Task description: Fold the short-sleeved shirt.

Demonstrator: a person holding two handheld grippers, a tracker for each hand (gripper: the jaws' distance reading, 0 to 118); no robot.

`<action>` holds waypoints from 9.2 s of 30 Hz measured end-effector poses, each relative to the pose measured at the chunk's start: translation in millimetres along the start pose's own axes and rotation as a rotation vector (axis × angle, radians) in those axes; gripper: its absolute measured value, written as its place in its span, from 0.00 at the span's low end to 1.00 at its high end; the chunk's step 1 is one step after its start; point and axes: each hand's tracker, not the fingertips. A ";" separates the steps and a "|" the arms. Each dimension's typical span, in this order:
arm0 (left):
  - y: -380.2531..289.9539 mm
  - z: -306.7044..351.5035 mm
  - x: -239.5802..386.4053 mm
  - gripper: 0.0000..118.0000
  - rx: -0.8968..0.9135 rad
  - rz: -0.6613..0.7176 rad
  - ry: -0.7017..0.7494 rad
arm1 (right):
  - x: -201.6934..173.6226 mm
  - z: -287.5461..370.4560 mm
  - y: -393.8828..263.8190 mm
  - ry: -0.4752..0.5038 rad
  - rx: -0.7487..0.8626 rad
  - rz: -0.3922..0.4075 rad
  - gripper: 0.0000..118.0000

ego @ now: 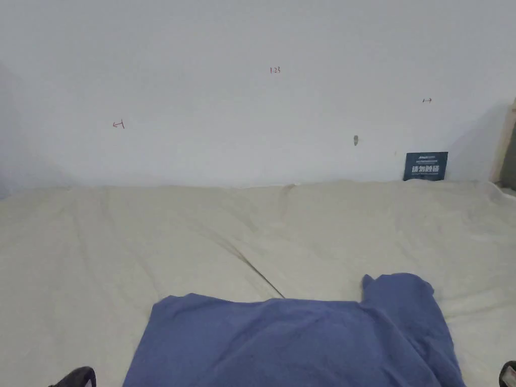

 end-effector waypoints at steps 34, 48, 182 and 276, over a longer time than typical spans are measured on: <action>-15.9 -452.8 -67.5 0.28 -1.002 -0.132 -0.008 | -25.2 -81.5 -29.0 0.197 -0.242 0.117 0.00; 2.8 -433.0 -70.8 0.05 -0.900 -0.059 -0.008 | 64.4 -212.8 106.7 0.069 -0.386 0.052 0.06; -59.2 -33.5 -107.1 0.05 -0.580 0.049 -0.202 | 101.6 17.8 -21.5 -0.012 -0.621 0.166 0.00; -82.6 -22.3 -71.9 0.04 -0.734 0.142 -0.015 | 115.8 -6.0 -90.5 -0.123 -0.725 0.232 0.93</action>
